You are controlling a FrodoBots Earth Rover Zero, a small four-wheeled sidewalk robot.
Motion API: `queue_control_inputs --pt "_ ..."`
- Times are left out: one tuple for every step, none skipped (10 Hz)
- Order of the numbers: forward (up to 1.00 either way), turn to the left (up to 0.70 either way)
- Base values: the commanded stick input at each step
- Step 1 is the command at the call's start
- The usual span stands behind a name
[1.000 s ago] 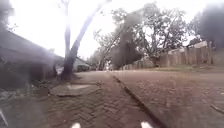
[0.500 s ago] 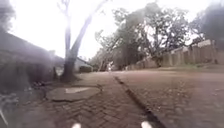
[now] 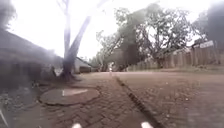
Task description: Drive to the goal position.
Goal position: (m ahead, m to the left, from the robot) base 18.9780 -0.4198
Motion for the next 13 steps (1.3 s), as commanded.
queue_control_inputs --pt "0.30 0.00" --pt "0.30 0.00" --pt "0.30 0.00" --pt "0.30 0.00" --pt "0.30 0.00" --pt "0.30 0.15" --pt "0.30 0.11" --pt "0.30 -0.60" --pt "0.30 -0.60" --pt "0.30 -0.60" --pt "0.30 -0.34" --pt "0.30 -0.05" --pt "0.30 0.17"
